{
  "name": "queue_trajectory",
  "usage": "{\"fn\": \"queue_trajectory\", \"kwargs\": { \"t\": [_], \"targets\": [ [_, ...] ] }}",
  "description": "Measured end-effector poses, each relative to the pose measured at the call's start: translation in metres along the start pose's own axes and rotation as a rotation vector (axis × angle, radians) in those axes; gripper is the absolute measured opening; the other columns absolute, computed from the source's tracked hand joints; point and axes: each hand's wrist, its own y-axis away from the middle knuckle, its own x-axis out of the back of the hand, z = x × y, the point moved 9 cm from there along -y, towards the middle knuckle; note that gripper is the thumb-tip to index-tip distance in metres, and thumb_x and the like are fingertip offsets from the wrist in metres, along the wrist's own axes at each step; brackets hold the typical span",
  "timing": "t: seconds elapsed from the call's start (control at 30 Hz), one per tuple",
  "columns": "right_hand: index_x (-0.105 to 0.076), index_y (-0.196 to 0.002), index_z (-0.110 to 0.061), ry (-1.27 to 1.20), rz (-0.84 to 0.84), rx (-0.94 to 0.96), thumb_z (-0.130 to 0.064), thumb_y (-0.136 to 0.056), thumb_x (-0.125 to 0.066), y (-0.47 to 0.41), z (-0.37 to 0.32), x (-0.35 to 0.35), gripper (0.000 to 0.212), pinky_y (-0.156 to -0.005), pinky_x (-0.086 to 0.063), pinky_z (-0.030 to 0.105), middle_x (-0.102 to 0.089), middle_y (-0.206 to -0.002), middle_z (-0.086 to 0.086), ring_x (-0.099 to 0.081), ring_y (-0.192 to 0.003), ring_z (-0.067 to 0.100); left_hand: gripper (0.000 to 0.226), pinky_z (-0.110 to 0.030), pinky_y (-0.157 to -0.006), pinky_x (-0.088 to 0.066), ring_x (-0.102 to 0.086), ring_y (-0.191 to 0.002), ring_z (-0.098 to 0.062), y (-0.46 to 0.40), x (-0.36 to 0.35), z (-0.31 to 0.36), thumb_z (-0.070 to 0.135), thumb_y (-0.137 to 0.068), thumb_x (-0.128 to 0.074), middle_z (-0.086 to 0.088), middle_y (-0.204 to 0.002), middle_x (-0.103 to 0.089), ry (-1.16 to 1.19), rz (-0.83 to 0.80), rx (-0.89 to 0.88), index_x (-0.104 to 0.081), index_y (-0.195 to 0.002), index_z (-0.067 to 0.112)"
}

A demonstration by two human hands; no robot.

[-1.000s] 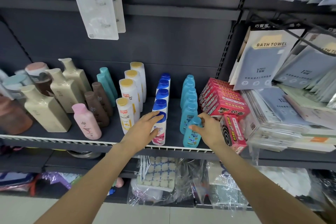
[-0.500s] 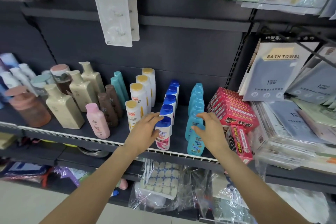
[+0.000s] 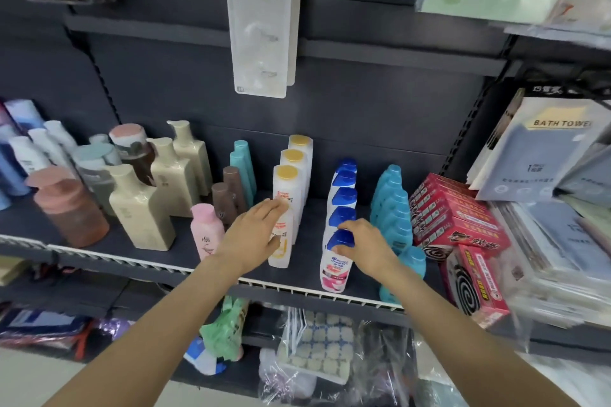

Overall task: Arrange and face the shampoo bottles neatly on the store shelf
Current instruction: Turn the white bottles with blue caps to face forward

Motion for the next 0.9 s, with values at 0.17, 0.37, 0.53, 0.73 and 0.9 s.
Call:
{"fn": "queue_trajectory", "kwargs": {
  "t": [0.17,0.37,0.53,0.73,0.9],
  "targets": [
    [-0.057,-0.119,-0.011,-0.028,0.051,-0.042,-0.018,-0.086,-0.066,-0.003,-0.002,-0.004,0.035,-0.084,-0.042,0.027,-0.058,-0.112,0.007,-0.055,-0.099,0.020,0.065,-0.029,-0.110,-0.026,-0.015,-0.143,-0.014,-0.001,-0.002,-0.008,0.022,-0.094,-0.047,0.007,-0.157,-0.012,0.006,-0.049,-0.068,-0.015,-0.150,0.022],
    [-0.061,-0.116,-0.014,-0.154,0.098,-0.085,-0.019,-0.083,-0.070,0.005,-0.001,0.003,0.035,-0.081,-0.038,0.022,-0.062,-0.110,0.003,-0.054,-0.098,0.016,0.062,-0.030,-0.108,-0.028,-0.017,-0.141,-0.015,-0.002,0.001,-0.008,0.022,-0.095,-0.046,0.006,-0.156,-0.016,0.018,-0.055,-0.061,-0.017,-0.150,0.022],
    [-0.065,-0.110,-0.014,-0.284,0.235,-0.046,-0.020,-0.080,-0.073,0.014,-0.008,0.033,0.032,-0.074,-0.040,0.015,-0.064,-0.101,-0.004,-0.056,-0.094,0.010,0.056,-0.034,-0.106,-0.032,-0.024,-0.139,-0.016,-0.007,0.007,-0.006,0.024,-0.095,-0.047,0.007,-0.154,-0.024,0.080,-0.061,0.011,-0.025,-0.147,0.023],
    [-0.064,-0.101,-0.014,-0.837,0.358,-0.119,-0.008,-0.085,-0.067,0.027,-0.002,0.071,0.018,-0.057,-0.054,0.020,-0.065,-0.091,-0.002,-0.063,-0.080,0.010,0.047,-0.035,-0.102,-0.034,-0.036,-0.129,-0.020,-0.012,0.019,0.005,0.023,-0.096,-0.045,0.003,-0.146,-0.037,0.118,0.010,0.001,-0.035,-0.142,0.020],
    [-0.063,-0.105,-0.010,-1.258,0.384,-0.179,-0.011,-0.088,-0.061,0.035,0.009,0.076,0.017,-0.070,-0.060,0.029,-0.068,-0.100,0.009,-0.065,-0.091,0.020,0.034,-0.026,-0.088,-0.045,-0.059,-0.102,-0.016,-0.015,0.019,0.015,0.031,-0.098,-0.043,-0.005,-0.119,-0.062,0.613,-0.036,0.076,-0.052,-0.128,0.018]
  ]
}}
